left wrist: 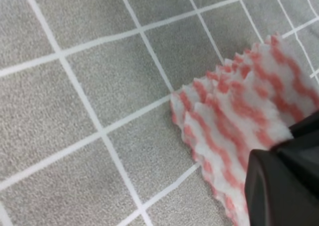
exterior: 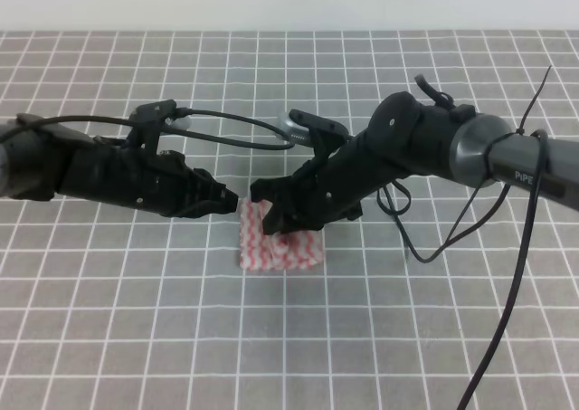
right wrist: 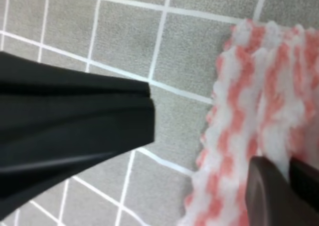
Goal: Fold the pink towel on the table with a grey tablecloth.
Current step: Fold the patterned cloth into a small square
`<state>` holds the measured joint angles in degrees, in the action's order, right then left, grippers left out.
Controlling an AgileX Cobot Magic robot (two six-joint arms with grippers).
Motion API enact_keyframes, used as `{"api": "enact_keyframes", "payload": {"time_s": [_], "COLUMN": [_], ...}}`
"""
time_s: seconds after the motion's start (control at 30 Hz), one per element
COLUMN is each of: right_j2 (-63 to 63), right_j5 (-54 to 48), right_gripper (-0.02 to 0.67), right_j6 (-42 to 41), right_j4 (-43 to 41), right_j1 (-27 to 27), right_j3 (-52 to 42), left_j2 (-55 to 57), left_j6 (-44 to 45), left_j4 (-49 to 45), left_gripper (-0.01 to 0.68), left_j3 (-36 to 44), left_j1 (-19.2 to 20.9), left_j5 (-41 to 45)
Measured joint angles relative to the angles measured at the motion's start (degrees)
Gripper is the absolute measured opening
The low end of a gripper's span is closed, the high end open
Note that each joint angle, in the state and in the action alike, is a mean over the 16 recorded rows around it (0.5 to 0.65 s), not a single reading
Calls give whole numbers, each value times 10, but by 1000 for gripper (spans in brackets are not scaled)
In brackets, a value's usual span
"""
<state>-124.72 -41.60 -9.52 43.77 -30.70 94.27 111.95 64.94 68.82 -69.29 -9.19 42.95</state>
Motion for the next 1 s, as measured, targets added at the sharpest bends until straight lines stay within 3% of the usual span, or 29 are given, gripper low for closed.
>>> {"api": "enact_keyframes", "payload": {"time_s": [0.27, 0.43, 0.67, 1.0], "right_j2": [2, 3, 5, 5], "right_j5": [-20, -52, -118, -188], "right_gripper": [209, 254, 148, 0], "right_j6": [-1, -2, 1, 22], "right_j4": [17, 10, -27, -110], "right_j1": [1, 7, 26, 49], "right_j3": [8, 30, 67, 86], "left_j2": [0, -2, -6, -4], "left_j6": [0, 0, 0, -12], "left_j4": [1, 4, 9, -6], "left_gripper": [-1, -1, -1, -1], "left_j3": [0, 0, 0, 0], "left_j1": [0, 0, -15, -78], "left_j5": [0, 3, 9, 0]}}
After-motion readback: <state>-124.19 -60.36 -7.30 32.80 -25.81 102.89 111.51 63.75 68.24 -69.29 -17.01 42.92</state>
